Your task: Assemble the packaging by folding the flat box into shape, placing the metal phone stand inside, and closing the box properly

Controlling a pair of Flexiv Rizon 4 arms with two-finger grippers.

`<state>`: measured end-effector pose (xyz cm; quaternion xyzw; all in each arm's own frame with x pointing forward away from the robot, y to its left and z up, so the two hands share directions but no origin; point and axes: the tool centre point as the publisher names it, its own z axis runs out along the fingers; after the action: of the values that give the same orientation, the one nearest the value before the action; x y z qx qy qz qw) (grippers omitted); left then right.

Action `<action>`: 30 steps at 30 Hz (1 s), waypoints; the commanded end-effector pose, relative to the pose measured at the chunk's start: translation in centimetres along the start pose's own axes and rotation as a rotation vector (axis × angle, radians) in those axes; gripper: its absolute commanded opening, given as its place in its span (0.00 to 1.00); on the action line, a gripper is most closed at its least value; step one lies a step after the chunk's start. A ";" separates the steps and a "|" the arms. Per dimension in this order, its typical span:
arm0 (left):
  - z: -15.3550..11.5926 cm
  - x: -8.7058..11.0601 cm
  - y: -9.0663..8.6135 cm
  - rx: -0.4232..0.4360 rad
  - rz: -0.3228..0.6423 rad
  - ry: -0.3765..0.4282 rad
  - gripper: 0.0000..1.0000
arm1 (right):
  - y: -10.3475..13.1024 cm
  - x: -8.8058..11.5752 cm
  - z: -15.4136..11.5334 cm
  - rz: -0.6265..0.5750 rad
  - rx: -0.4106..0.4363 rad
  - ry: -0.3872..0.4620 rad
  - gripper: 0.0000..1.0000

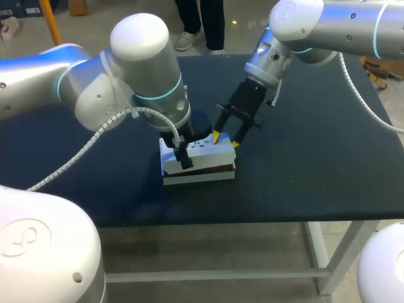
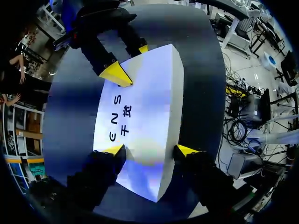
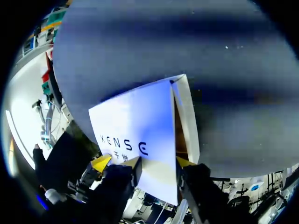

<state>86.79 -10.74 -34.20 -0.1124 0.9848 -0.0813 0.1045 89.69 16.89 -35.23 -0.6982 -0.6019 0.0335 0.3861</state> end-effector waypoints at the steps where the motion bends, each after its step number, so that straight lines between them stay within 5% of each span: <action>1: 0.3 0.2 -0.3 -0.004 -0.002 -0.021 0.59 | 0.0 0.0 0.1 0.000 0.001 0.000 0.48; 7: 0.4 0.1 -0.4 -0.008 -0.008 -0.046 0.47 | 0.0 0.0 0.1 0.000 0.001 0.000 0.48; 25: 0.7 0.0 -0.2 -0.016 0.013 -0.069 0.47 | 0.0 0.0 0.1 0.000 0.001 0.000 0.49; 30: 0.8 0.0 -0.1 -0.018 0.016 -0.072 0.47 | -0.1 -0.2 0.1 0.001 -0.004 -0.007 0.56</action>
<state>87.09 -10.79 -34.71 -0.1067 0.9823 -0.0708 0.1368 89.62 16.76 -35.41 -0.6986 -0.6028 0.0355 0.3840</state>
